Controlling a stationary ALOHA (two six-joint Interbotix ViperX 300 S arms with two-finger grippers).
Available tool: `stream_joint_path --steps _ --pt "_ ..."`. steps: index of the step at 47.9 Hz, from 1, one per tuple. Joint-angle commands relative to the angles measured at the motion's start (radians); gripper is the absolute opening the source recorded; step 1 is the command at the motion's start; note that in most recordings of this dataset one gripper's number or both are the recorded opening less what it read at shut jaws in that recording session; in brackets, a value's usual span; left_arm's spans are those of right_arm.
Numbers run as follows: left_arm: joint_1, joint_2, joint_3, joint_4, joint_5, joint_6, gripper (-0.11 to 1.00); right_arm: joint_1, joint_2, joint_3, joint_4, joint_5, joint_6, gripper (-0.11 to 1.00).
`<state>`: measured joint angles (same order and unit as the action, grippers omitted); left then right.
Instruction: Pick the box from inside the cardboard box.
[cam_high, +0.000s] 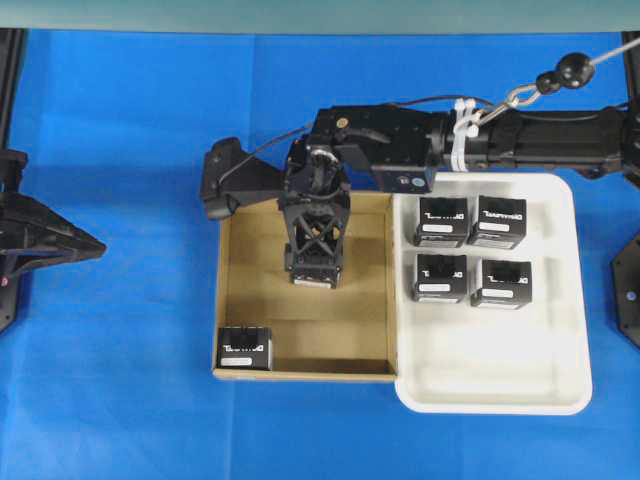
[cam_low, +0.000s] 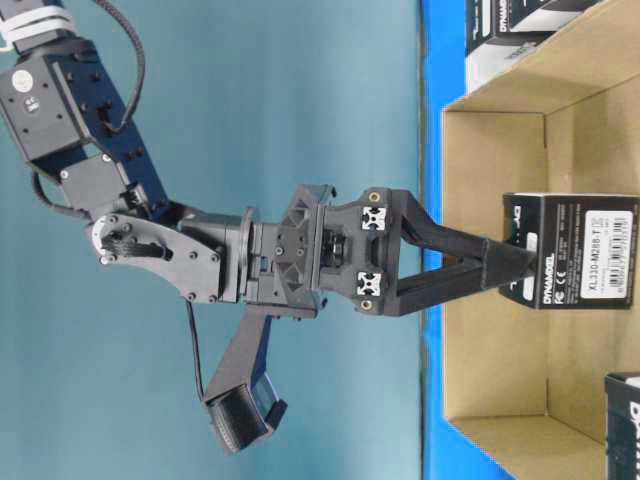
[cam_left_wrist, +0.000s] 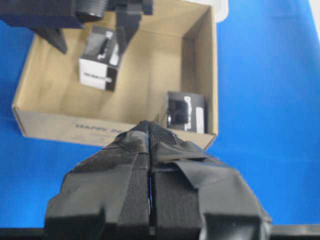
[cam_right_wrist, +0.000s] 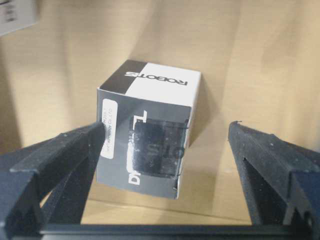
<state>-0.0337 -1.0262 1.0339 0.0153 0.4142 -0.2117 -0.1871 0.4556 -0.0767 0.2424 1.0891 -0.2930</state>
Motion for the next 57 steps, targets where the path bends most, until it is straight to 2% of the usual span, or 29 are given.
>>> stream_joint_path --steps 1,16,21,29,38,46,52,57 --pt "0.003 0.009 -0.021 0.002 -0.006 0.0 -0.07 0.006 0.003 -0.006 -0.002 0.0 -0.003 0.97" --pt "0.003 0.008 -0.021 0.003 -0.008 0.0 -0.07 0.014 -0.028 -0.037 0.014 0.011 0.015 0.97" --pt "0.003 0.006 -0.023 0.003 -0.008 -0.002 -0.07 0.014 -0.058 -0.08 0.017 0.054 0.055 0.97" --pt "0.002 0.002 -0.025 0.003 -0.008 -0.002 -0.07 0.012 -0.112 -0.19 0.015 0.196 0.156 0.97" --pt "0.002 0.0 -0.023 0.003 -0.005 0.0 -0.07 0.012 -0.186 -0.345 0.006 0.373 0.189 0.97" --pt "0.002 0.0 -0.023 0.003 -0.005 -0.002 -0.07 0.014 -0.207 -0.502 0.003 0.56 0.255 0.97" --pt "0.002 -0.002 -0.025 0.002 -0.006 -0.003 -0.07 0.014 -0.215 -0.597 0.002 0.575 0.284 0.97" --pt "0.002 -0.005 -0.026 0.003 -0.006 -0.003 -0.07 0.012 -0.218 -0.627 -0.003 0.578 0.29 0.97"
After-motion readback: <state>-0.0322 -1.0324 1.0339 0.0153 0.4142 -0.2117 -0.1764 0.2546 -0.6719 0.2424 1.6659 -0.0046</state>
